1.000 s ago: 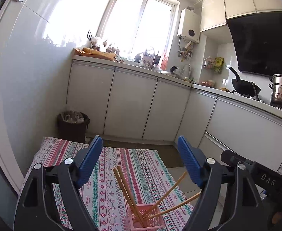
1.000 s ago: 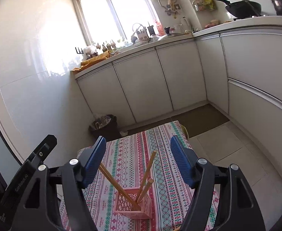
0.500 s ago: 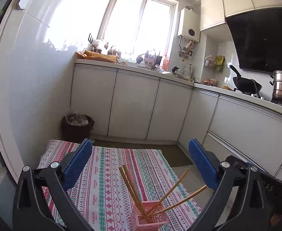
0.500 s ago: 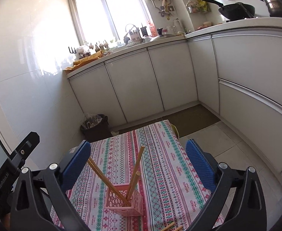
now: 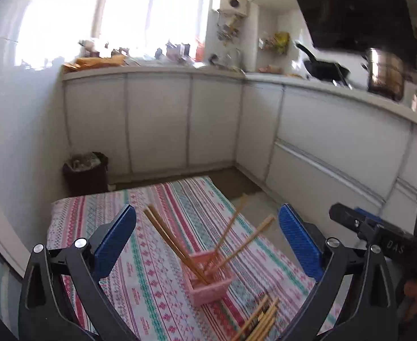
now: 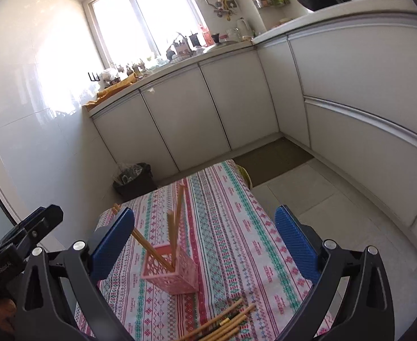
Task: Organize utensils
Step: 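Move both open tools back down to the chopstick pile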
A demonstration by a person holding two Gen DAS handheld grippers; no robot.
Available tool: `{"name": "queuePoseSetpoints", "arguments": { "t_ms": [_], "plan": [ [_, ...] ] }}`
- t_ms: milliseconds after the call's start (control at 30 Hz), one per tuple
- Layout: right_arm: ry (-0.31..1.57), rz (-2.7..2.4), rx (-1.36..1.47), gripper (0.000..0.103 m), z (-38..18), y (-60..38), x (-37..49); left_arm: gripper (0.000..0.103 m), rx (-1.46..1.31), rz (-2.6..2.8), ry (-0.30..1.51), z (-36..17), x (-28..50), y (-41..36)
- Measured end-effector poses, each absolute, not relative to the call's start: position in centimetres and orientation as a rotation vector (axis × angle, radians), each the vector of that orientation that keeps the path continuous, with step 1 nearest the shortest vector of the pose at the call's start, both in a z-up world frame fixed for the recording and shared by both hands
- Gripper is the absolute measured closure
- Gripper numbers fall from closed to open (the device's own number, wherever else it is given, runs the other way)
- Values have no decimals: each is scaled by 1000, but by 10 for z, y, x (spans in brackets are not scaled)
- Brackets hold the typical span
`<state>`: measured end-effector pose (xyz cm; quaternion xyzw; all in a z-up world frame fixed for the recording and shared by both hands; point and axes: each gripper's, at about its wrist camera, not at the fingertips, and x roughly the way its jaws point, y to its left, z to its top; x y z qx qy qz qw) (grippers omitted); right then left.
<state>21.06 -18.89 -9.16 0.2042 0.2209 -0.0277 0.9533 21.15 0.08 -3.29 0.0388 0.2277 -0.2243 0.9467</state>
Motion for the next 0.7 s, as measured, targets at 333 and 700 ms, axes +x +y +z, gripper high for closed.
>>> {"name": "queuePoseSetpoints", "arguments": {
  "t_ms": [333,700],
  "plan": [
    [750,-71,665,7,-180,-248,163,9,559,-859,884,-139,171,-72],
    [820,-13,774,7,-204,-267,167,51,733,-1089,1198,-239,185,-135]
  ]
}}
